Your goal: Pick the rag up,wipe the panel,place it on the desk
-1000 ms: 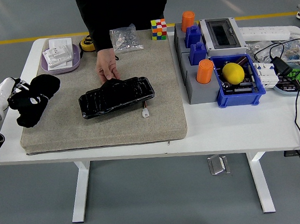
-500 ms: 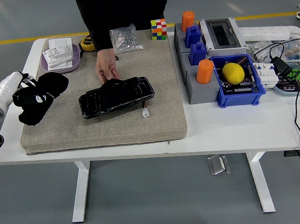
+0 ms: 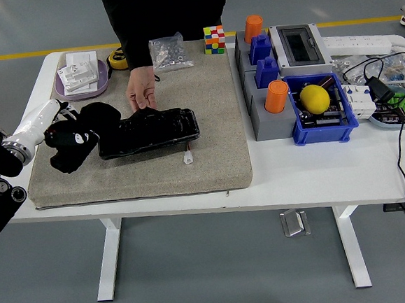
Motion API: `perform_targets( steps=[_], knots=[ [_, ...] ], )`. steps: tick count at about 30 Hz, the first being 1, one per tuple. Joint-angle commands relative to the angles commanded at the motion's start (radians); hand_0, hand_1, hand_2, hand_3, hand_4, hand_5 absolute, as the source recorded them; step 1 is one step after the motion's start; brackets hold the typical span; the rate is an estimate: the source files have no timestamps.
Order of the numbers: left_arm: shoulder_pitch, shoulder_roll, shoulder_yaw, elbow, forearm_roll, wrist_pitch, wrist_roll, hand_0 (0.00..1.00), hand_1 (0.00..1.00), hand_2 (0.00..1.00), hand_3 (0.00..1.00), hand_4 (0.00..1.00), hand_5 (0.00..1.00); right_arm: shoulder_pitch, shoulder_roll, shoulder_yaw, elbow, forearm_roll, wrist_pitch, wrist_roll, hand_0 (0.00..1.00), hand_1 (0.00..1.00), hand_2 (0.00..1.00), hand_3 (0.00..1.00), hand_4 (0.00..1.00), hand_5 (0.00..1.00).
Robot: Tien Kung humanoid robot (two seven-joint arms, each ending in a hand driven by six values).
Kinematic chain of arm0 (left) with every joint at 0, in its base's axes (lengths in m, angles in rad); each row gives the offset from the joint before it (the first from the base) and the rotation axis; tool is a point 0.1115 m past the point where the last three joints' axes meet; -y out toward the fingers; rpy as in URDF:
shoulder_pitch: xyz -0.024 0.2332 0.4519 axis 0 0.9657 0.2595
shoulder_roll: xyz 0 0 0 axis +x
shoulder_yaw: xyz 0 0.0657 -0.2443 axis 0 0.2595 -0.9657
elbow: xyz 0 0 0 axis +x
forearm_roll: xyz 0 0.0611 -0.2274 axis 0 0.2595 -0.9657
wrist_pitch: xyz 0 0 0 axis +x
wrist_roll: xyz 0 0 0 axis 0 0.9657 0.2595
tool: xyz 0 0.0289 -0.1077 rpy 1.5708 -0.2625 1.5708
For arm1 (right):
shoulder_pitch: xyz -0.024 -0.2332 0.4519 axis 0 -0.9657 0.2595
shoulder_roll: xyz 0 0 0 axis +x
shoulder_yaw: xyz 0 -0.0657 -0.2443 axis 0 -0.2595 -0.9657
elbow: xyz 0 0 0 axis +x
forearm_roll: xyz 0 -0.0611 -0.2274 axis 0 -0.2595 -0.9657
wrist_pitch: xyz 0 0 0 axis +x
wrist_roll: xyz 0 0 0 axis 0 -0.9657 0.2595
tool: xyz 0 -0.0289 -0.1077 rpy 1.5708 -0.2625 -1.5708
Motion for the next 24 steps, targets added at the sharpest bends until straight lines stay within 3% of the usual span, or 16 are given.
perform_targets(
  steps=[24],
  knots=[
    [-0.055, -0.053, 0.107, 0.005, -0.032, 0.017, 0.014, 0.277, 0.193, 0.456, 0.378, 0.260, 0.002, 0.005, -0.008, -0.012, 0.002, 0.006, 0.000, 0.001, 0.699, 0.674, 0.686, 0.588, 0.929, 0.452]
  ],
)
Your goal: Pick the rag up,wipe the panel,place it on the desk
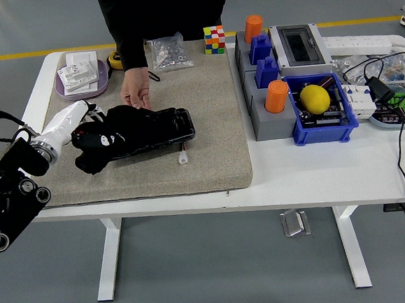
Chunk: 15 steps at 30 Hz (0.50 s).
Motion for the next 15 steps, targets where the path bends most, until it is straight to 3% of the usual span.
perform_targets(
  steps=[15],
  knots=[
    [-0.066, -0.054, 0.069, 0.050, -0.003, -0.002, 0.015, 0.275, 0.189, 0.458, 0.382, 0.262, 0.002, 0.012, -0.010, -0.020, 0.002, 0.007, 0.000, -0.001, 0.698, 0.673, 0.686, 0.588, 0.929, 0.451]
  ],
)
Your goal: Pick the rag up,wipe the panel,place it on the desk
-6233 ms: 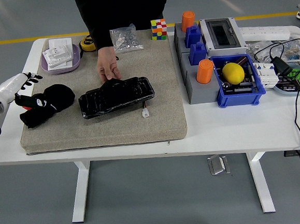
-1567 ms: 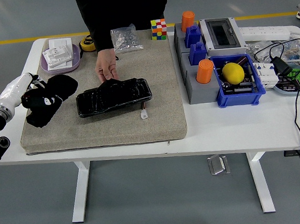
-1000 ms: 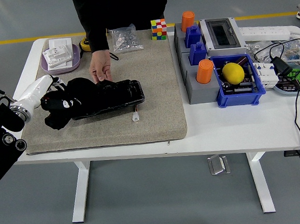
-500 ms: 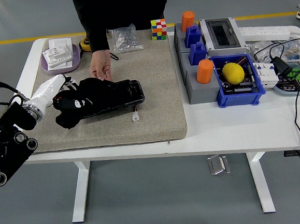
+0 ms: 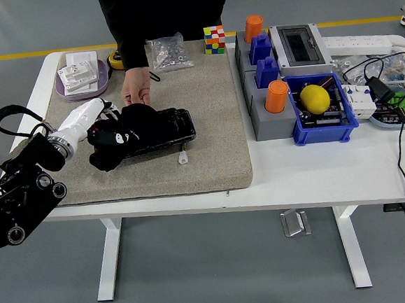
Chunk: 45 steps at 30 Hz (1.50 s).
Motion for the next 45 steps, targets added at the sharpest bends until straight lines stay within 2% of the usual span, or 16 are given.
perform_targets(
  steps=[11, 29, 37, 45],
  knots=[
    [-0.050, -0.022, 0.054, 0.005, -0.004, -0.002, 0.014, 0.274, 0.189, 0.458, 0.382, 0.267, 0.002, 0.014, -0.010, -0.013, 0.000, 0.001, -0.001, 0.000, 0.697, 0.673, 0.686, 0.588, 0.928, 0.450],
    [-0.131, -0.082, 0.152, 0.027, -0.012, -0.002, 0.028, 0.267, 0.188, 0.458, 0.383, 0.268, 0.002, 0.027, -0.026, -0.031, 0.001, -0.002, -0.001, 0.000, 0.697, 0.672, 0.685, 0.589, 0.930, 0.452],
    [-0.136, -0.088, 0.171, 0.018, -0.013, 0.000, 0.032, 0.267, 0.185, 0.456, 0.380, 0.246, 0.002, 0.031, -0.027, -0.038, 0.001, 0.000, -0.001, -0.001, 0.695, 0.672, 0.685, 0.588, 0.931, 0.451],
    [-0.131, -0.075, 0.174, 0.022, -0.015, 0.004, 0.030, 0.265, 0.185, 0.456, 0.380, 0.238, 0.002, 0.029, -0.023, -0.037, 0.001, -0.003, -0.001, -0.001, 0.695, 0.672, 0.685, 0.588, 0.931, 0.452]
  ],
)
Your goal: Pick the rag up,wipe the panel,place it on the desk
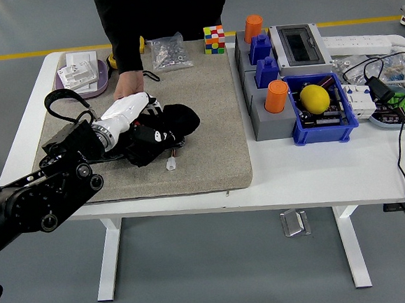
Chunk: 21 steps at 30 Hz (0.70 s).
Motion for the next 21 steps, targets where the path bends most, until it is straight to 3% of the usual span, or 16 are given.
perform_targets(
  steps=[21],
  knots=[
    [0.048, 0.087, -0.022, 0.009, 0.020, 0.002, -0.016, 0.250, 0.180, 0.457, 0.382, 0.239, 0.002, -0.013, 0.014, 0.009, -0.006, -0.001, -0.001, 0.000, 0.696, 0.672, 0.685, 0.587, 0.932, 0.451]
  ],
)
